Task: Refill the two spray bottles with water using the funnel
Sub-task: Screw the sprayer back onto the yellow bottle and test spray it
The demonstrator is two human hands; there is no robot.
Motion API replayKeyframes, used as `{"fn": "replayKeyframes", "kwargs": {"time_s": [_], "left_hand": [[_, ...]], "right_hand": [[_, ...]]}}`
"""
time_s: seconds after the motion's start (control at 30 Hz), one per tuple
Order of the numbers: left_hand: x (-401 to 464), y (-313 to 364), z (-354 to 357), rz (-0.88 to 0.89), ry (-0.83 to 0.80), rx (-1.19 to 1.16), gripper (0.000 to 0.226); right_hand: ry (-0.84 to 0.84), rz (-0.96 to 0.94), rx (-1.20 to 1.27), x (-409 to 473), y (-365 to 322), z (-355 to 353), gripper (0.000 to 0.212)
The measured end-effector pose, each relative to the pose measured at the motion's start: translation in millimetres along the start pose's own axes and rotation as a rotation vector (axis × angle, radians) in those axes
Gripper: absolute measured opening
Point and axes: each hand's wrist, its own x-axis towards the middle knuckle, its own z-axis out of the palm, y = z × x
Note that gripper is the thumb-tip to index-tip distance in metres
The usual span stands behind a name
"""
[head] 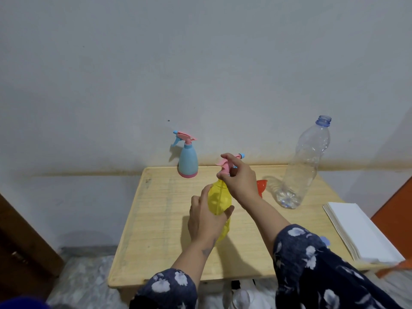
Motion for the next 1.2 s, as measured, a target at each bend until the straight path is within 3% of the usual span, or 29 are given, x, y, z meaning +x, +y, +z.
{"fn": "replayKeyframes", "kwargs": {"time_s": [0.13, 0.3, 0.47, 0.63, 0.7, 0.8, 0.93, 1.07, 1.2], "left_hand": [[-1, 1, -3, 0.000, -0.021, 0.012, 0.080], [-5, -22, -21, 0.127, -0.275, -0.215, 0.090], [-24, -11, -11, 0.121, -0.154, -0.125, 0.088], [-47, -11, 5, 0.134, -0.163, 0.031, 0.093], [-55, -9, 10, 0.180, -0.190, 0.072, 0.085], [-66, -13, 10, 0.259, -0.232, 0.087, 0.052], [-69, -29, 1, 0.152, -0.255, 0.339, 0.031], [-70, -29, -9, -0.035, -0.407, 0.556, 0.033], [-85, -30, -11, -0.103, -0.403, 0.631, 0.035]], "right_hand": [[0.004, -0.023, 0.058, 0, 1, 2, 0.048], [-0.173, 0.025, 0.254, 1, 9, -16, 0.064], [-0.142, 0.001, -0.115, -9, 17, -15, 0.074], [-0.081, 0.084, -0.060, -15, 27, -28, 0.065], [-0.038, 0.101, 0.013, -23, 37, -30, 0.052], [-0.042, 0.110, 0.070, -35, 53, -44, 0.036], [-0.141, 0.159, 0.019, -69, 75, -73, 0.024], [-0.226, 0.223, -0.111, -106, 120, -98, 0.023], [-0.204, 0.257, -0.124, -136, 152, -122, 0.029]]}}
